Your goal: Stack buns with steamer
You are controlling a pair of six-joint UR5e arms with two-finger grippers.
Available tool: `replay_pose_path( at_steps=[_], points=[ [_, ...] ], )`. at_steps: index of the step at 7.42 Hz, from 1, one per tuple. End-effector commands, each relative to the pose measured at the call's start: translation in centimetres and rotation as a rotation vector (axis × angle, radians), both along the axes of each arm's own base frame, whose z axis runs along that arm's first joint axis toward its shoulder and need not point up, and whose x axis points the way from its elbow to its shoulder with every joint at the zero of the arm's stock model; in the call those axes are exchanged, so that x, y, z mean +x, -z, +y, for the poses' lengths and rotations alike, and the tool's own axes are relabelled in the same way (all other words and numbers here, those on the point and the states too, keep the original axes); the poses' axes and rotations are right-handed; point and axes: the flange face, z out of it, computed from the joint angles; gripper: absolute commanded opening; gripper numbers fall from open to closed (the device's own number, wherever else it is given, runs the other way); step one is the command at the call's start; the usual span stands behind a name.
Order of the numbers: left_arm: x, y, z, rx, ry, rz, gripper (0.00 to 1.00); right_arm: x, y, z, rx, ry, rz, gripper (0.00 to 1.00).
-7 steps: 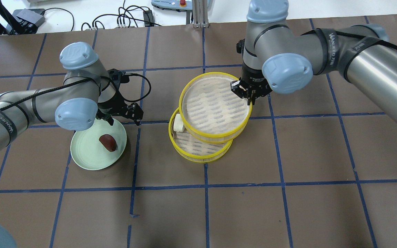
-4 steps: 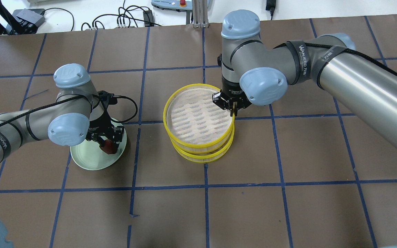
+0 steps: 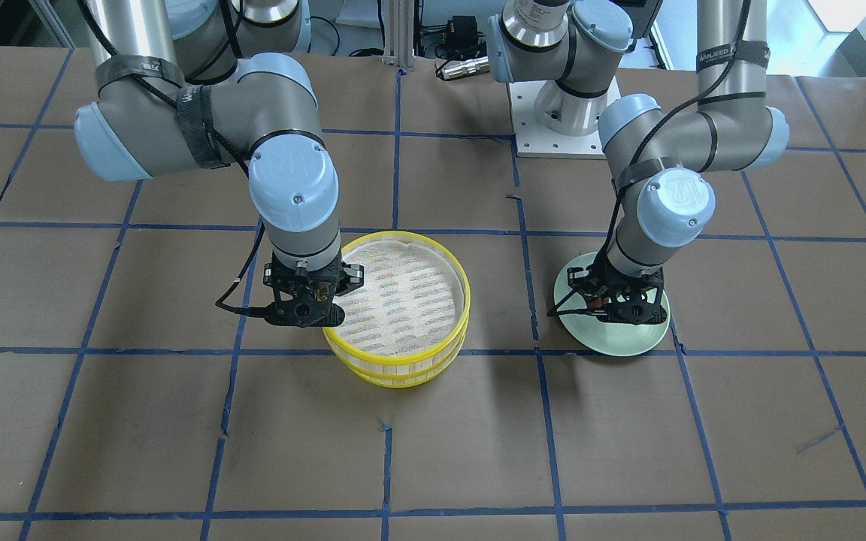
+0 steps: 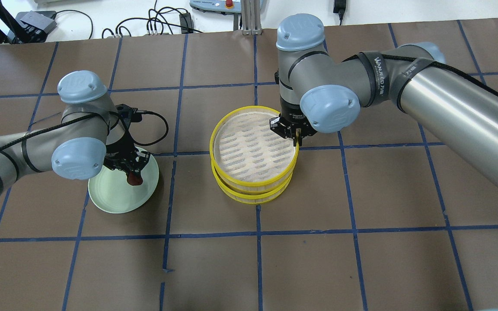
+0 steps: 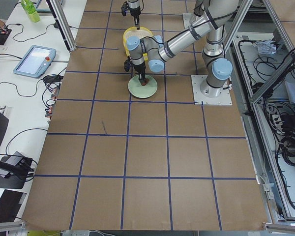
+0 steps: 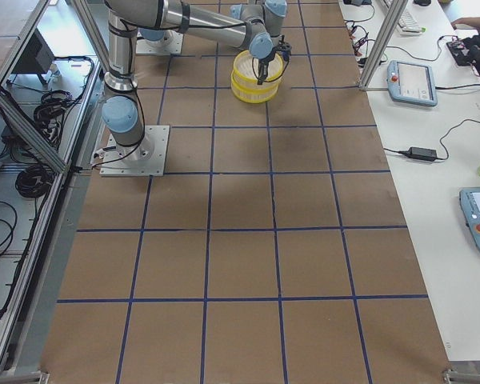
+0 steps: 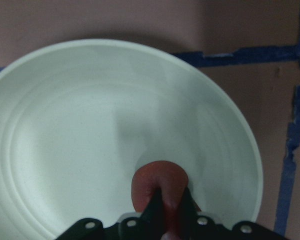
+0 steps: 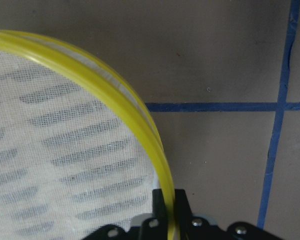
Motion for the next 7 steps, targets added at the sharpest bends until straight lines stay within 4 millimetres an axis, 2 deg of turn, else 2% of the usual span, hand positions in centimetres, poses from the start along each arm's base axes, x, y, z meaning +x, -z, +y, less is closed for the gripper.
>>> replay_pose_path(
  at_steps=[1,2,3,4,5,6,7],
  points=[
    [-0.6,-7.3,1.0,-0.011,0.005,-0.002,0.01,0.2,0.2,0.2,0.006,0.004,-0.003,0.08],
    [-1.0,-11.1,0.4,-0.001,0.005,0.011,0.01,0.4,0.4,0.3,0.01,-0.001,0.0,0.09],
    [-1.6,-14.0,-0.6,-0.015,0.011,0.019,0.01,0.3,1.1,0.8,0.025,-0.002,0.004,0.13],
    [-2.9,-15.2,-1.0,-0.036,-0.001,0.09,0.01,0.3,1.4,1.0,0.027,-0.002,0.003,0.17],
    [-5.0,-15.4,-0.9,-0.047,-0.076,0.155,0.02,0.2,1.6,1.0,0.029,-0.002,0.005,0.49],
    [-8.1,-15.4,-1.0,-0.069,-0.119,0.23,0.02,0.3,1.4,0.9,0.025,-0.002,0.004,0.93],
    [-10.0,-15.5,-1.3,-0.112,-0.129,0.24,0.02,0.3,1.3,0.8,0.023,-0.002,0.003,1.0]
  ],
)
